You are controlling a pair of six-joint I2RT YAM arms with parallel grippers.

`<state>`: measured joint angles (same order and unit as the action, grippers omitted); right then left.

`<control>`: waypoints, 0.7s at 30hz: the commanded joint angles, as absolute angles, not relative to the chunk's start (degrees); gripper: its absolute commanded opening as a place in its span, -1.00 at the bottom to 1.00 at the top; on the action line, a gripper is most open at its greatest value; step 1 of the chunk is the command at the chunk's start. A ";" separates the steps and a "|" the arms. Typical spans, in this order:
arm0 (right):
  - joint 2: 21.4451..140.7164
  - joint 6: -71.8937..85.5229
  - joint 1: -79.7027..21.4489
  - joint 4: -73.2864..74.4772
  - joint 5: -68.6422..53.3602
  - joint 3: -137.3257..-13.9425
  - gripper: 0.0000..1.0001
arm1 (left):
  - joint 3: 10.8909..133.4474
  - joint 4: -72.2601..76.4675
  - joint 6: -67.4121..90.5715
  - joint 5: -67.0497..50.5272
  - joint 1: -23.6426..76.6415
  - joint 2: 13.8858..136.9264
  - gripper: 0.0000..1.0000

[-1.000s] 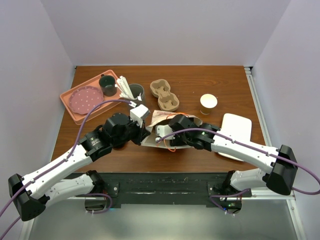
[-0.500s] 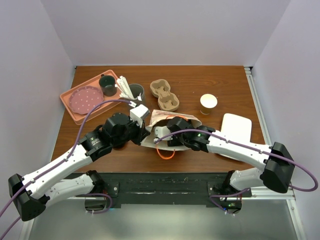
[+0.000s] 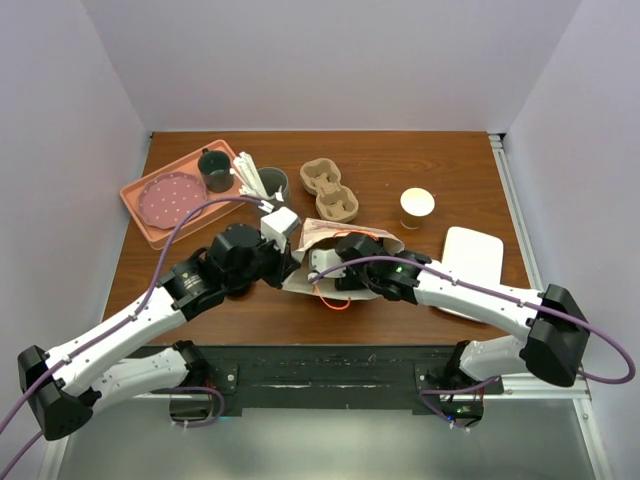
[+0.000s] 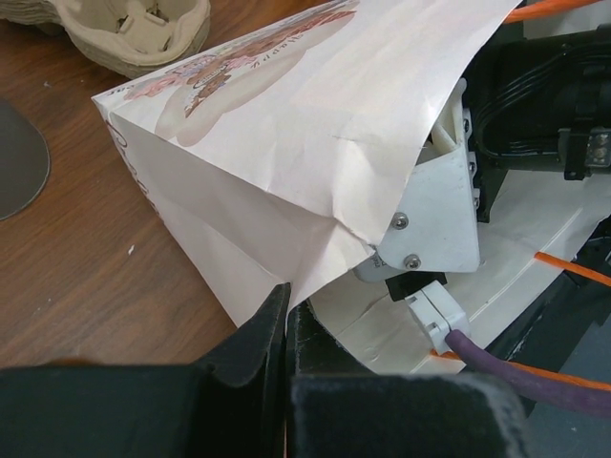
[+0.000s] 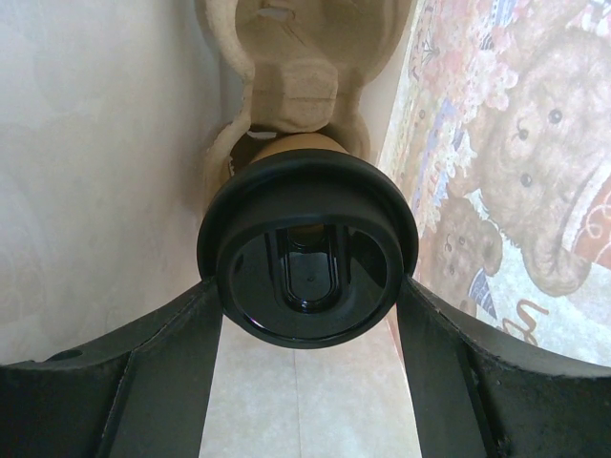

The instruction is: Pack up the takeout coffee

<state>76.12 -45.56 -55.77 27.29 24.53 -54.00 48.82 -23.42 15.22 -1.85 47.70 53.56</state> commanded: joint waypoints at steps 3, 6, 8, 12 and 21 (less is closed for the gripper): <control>74.79 -43.95 -55.02 29.61 22.50 -58.88 -0.04 | 53.79 -23.55 13.80 -0.79 47.64 54.31 -0.86; 74.62 -43.95 -54.93 31.46 22.15 -60.82 0.04 | 54.75 -23.73 13.71 -0.70 47.64 54.67 -0.84; 73.92 -43.95 -54.76 32.16 21.80 -60.91 0.16 | 55.28 -23.82 13.88 -0.70 47.64 54.84 -0.83; 72.78 -43.24 -54.67 33.75 20.92 -61.78 0.33 | 56.34 -24.26 14.41 -0.88 47.64 55.28 -0.79; 71.72 -42.80 -54.49 36.65 18.81 -64.69 0.59 | 58.01 -24.70 15.91 -0.79 47.64 56.16 -0.66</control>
<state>73.32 -43.53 -54.74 35.24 19.92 -61.23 54.76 -25.47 15.44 -1.04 47.70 56.05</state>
